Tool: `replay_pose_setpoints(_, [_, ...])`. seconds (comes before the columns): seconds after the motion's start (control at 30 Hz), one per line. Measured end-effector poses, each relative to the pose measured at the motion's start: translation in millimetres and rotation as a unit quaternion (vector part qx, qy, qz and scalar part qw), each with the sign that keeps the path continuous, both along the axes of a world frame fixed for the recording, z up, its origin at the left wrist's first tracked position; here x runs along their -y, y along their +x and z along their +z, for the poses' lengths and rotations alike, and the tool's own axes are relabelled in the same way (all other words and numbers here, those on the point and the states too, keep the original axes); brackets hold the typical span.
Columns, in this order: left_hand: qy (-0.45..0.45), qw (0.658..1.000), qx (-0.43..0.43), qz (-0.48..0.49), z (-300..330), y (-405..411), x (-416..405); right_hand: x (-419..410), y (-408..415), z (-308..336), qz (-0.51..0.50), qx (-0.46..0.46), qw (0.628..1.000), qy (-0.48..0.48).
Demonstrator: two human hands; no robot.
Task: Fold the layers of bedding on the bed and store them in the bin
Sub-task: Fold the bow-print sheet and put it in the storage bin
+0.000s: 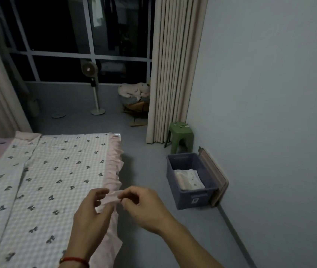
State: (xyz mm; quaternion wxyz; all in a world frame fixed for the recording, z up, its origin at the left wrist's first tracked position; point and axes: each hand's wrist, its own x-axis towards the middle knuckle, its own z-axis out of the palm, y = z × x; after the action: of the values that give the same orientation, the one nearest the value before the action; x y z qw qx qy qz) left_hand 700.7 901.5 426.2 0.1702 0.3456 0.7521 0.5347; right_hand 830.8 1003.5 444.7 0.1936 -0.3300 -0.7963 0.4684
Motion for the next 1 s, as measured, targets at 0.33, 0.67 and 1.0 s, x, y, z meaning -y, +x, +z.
replay_pose_setpoints(0.33, [0.025,0.999,0.04,0.013,13.0,-132.4,-213.4,-211.3,-143.6,1.5,0.007,-0.014,1.0,-0.011])
replay_pose_setpoints(0.67, [-0.055,0.989,-0.011,0.133,4.8,-268.6,-420.7,-455.1,-304.0,-22.3,0.097,-0.074,0.992,-0.042])
replay_pose_setpoints(1.0, [-0.065,0.963,0.022,0.262,7.2,-409.1,-579.6,-644.2,-483.6,-20.3,0.249,-0.026,0.968,-0.03])
